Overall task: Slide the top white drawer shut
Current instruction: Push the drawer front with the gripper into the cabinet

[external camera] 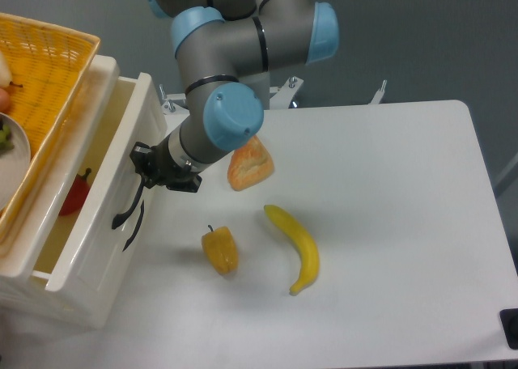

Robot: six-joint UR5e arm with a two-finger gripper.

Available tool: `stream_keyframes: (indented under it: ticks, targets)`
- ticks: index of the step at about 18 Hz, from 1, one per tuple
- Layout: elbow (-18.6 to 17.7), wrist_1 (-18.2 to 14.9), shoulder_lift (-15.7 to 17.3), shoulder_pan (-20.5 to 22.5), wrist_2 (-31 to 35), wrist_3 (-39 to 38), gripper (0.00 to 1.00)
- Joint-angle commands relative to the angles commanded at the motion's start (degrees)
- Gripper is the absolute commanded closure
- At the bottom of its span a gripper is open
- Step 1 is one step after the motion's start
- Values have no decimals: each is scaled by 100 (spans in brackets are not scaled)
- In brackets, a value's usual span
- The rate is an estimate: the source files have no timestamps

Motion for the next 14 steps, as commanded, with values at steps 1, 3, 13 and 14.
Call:
stream_keyframes:
  ticks: [1, 3, 13, 14]
  targets:
    - [0, 27, -9, -35, 0, -53, 100]
    - [0, 88, -53, -106, 9, -106, 100]
    - [0, 141, -79, -185, -9, -132, 100]
    - [9, 141, -79, -185, -9, -132, 100]
